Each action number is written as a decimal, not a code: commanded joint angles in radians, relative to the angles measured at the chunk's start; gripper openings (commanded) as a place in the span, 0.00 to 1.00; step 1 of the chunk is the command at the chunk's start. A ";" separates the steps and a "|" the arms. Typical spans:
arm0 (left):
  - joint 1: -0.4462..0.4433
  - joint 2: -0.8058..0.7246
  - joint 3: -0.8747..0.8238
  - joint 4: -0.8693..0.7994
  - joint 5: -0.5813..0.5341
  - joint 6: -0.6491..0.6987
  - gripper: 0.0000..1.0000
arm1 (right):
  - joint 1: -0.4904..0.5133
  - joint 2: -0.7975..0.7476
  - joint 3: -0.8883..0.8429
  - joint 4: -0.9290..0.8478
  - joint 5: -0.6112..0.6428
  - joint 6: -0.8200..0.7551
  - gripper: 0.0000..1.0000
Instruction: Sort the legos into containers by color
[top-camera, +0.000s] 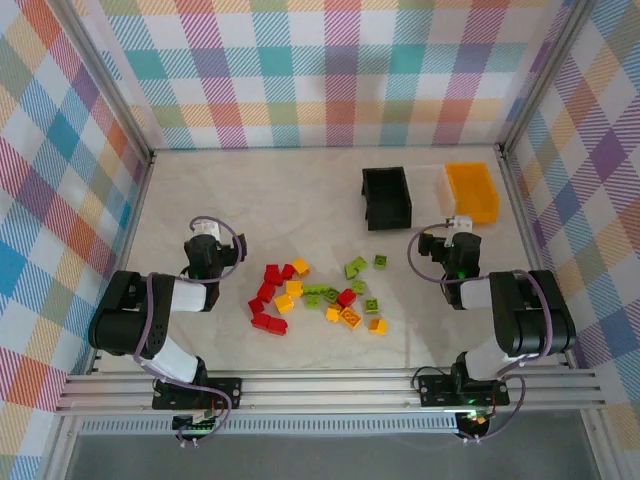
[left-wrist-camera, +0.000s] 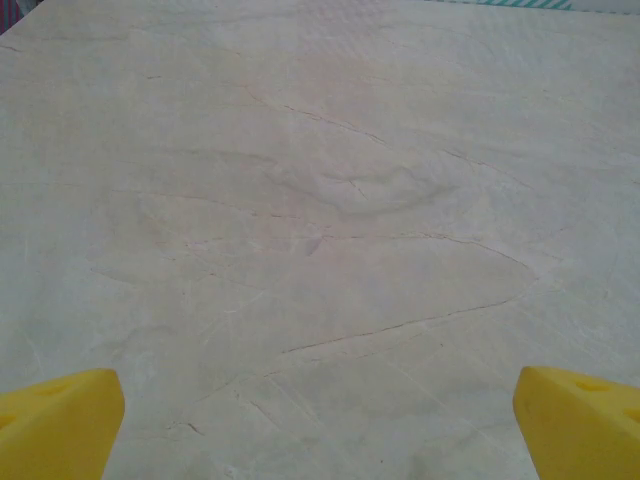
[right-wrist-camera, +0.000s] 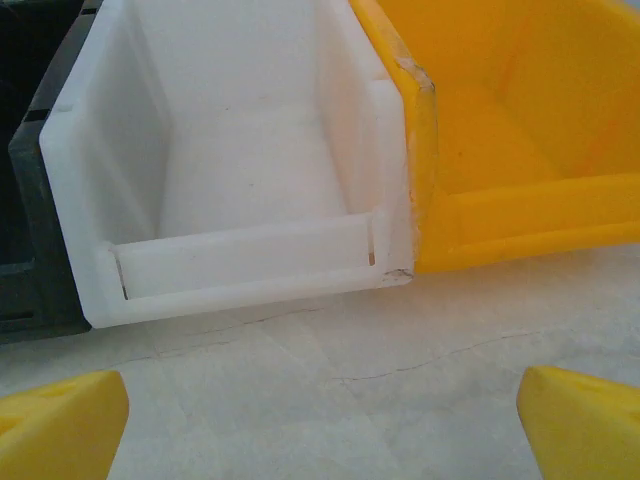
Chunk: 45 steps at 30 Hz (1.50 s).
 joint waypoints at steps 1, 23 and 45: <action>0.011 -0.001 0.019 0.004 0.014 0.018 1.00 | 0.001 -0.010 0.018 0.035 -0.018 0.009 1.00; 0.011 -0.001 0.019 0.003 0.013 0.016 1.00 | 0.001 -0.009 0.020 0.033 -0.018 0.010 1.00; 0.011 -0.325 0.174 -0.355 -0.088 -0.154 1.00 | -0.024 -0.292 0.173 -0.446 0.086 0.117 1.00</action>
